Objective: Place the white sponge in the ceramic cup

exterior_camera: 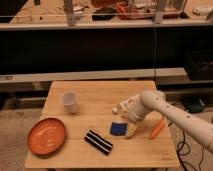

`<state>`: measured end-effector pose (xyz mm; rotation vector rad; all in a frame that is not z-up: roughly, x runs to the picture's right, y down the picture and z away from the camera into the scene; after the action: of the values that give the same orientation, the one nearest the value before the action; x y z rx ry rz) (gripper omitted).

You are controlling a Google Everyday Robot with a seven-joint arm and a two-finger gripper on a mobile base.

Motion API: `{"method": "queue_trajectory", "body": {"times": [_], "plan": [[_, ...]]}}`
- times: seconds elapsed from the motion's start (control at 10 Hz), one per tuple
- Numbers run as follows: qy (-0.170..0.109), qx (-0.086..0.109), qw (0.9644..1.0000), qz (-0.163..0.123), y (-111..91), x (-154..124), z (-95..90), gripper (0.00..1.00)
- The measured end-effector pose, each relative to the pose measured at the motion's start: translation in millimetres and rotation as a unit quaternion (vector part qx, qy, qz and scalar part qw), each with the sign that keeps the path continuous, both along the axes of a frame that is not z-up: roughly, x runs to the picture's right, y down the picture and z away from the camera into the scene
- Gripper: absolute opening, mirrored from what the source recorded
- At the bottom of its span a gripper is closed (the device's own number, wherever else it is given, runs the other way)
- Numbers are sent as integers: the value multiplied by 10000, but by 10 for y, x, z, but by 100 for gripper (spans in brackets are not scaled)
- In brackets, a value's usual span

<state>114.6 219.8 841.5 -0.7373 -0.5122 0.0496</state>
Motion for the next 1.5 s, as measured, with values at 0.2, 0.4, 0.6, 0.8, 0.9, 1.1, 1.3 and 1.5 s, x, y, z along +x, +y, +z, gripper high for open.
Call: {"method": "queue_trajectory", "body": {"times": [0.2,0.4,0.6,0.8,0.9,1.1,1.3,1.5], "plan": [[-32,-9,10000,-26,8,-13,6,80],[-67,-12,10000,-43,6,-34,8,80],[-100,-9,9999,-67,11,-48,9,76],[-122,-9,9999,-71,19,-45,2,76],[-147,-2,9999,-84,16,-56,-3,78],[-203,0,9997,-118,16,-86,-14,65],[-229,1,9997,-121,17,-66,-19,50],[-272,14,9995,-146,12,-81,-26,46]]}}
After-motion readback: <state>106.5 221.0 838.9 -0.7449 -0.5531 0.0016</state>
